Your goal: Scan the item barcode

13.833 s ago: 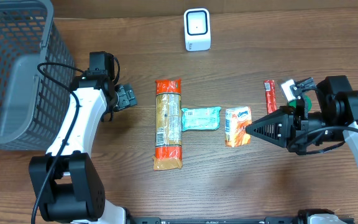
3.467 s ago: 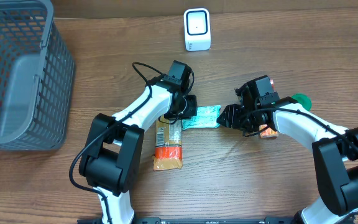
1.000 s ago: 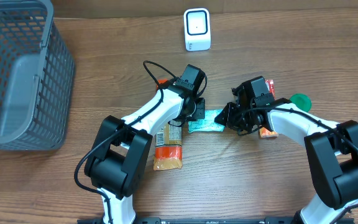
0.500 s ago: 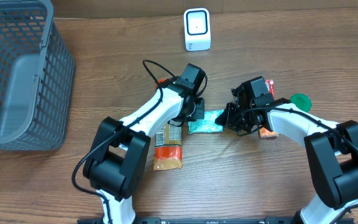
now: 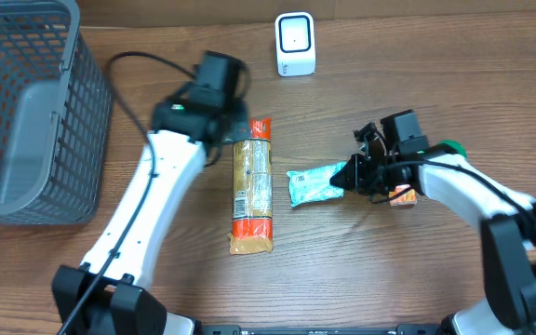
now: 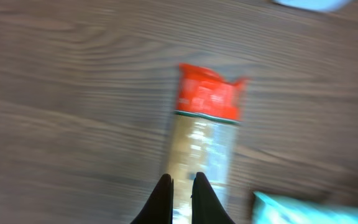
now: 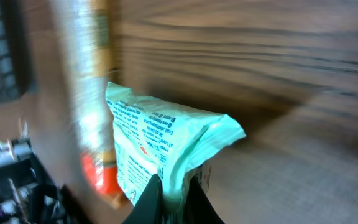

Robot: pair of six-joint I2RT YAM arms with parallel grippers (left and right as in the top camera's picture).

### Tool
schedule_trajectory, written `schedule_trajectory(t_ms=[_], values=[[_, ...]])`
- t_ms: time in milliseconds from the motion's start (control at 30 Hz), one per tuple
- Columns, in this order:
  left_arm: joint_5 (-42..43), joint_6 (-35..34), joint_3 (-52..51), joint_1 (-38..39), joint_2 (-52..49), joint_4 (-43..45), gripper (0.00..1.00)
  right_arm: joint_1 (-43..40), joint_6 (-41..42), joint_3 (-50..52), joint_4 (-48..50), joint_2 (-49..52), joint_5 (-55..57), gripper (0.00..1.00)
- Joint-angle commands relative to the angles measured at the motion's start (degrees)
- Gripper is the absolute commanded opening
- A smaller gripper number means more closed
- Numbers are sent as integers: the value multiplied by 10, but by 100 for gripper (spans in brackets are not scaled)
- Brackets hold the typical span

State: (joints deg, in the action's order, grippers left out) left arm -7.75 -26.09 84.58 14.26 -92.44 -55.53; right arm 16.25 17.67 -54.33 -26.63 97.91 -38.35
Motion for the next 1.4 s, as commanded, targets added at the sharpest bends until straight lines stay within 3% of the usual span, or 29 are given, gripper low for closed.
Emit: schedule_trajectory(t_ms=[0,233,600,667,767,800,833,1200,1367], values=[[-2,50,5,-53,-2,-12,7,1,-76,-2,-23,-92,-29,4],[13,116,5,-125,-3,-26,11,1,-90,-2,-78,-189,-29,4],[16,123,-2,-172,-7,-36,20,1,-93,-2,-91,-205,-29,4],[16,123,-2,-177,-10,-36,33,1,-97,-2,-91,-205,-29,4],[17,123,-2,-177,-17,-36,73,1,-97,-2,-91,-205,-29,4],[18,123,-2,-177,-20,-37,92,1,-96,-2,-91,-205,-29,4],[18,123,-2,-177,-21,-38,100,1,-96,-2,-91,-205,-29,4],[18,124,-2,-176,-22,-38,100,1,-113,-3,-88,-205,-29,4],[18,124,-2,-176,-22,-38,100,1,-101,-57,-114,-205,-13,3]])
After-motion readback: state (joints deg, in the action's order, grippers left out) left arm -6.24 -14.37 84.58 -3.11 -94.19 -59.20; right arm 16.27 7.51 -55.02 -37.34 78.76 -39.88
